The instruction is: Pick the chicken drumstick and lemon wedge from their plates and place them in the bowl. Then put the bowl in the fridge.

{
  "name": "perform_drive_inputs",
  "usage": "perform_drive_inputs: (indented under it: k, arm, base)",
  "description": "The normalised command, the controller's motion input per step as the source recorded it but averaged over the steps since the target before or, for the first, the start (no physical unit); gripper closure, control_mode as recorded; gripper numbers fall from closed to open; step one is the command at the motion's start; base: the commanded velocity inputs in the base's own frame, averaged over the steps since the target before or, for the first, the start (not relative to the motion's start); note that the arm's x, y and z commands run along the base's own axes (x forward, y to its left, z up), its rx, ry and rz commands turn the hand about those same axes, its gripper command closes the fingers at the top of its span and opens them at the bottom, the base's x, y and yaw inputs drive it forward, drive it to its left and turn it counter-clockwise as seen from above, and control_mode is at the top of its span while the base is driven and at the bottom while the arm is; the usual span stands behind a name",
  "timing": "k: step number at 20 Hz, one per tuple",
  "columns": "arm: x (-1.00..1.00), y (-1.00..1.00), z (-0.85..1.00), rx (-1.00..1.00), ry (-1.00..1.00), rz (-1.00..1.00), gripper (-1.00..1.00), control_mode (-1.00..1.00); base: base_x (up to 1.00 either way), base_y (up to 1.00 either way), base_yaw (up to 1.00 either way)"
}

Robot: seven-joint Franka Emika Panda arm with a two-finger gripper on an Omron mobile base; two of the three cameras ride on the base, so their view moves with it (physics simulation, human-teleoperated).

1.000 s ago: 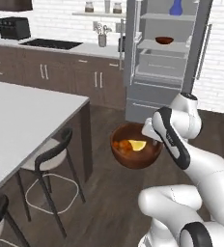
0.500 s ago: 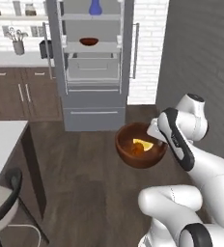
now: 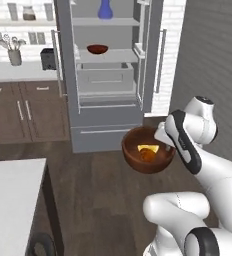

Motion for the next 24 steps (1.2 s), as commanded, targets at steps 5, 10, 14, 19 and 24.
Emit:
perform_drive_inputs:
  k: [5, 10, 14, 19, 24]
  arm:
    - [0.00, 0.00, 0.00, 0.00, 0.00, 0.00, 1.00, 1.00]
    - [0.00, 0.00, 0.00, 0.00, 0.00, 0.00, 1.00, 1.00]
    - [0.00, 0.00, 0.00, 0.00, 0.00, 0.00, 1.00, 1.00]
    - [0.00, 0.00, 0.00, 0.00, 0.00, 0.00, 1.00, 1.00]
    - [0.00, 0.00, 0.00, 0.00, 0.00, 0.00, 1.00, 1.00]
  base:
    - [0.94, 0.00, -0.17]
    - [0.82, 0.03, -0.04]
    - [0.82, 0.23, -0.02]
    - [0.71, 0.08, -0.13]
    - [0.70, 0.42, -0.15]
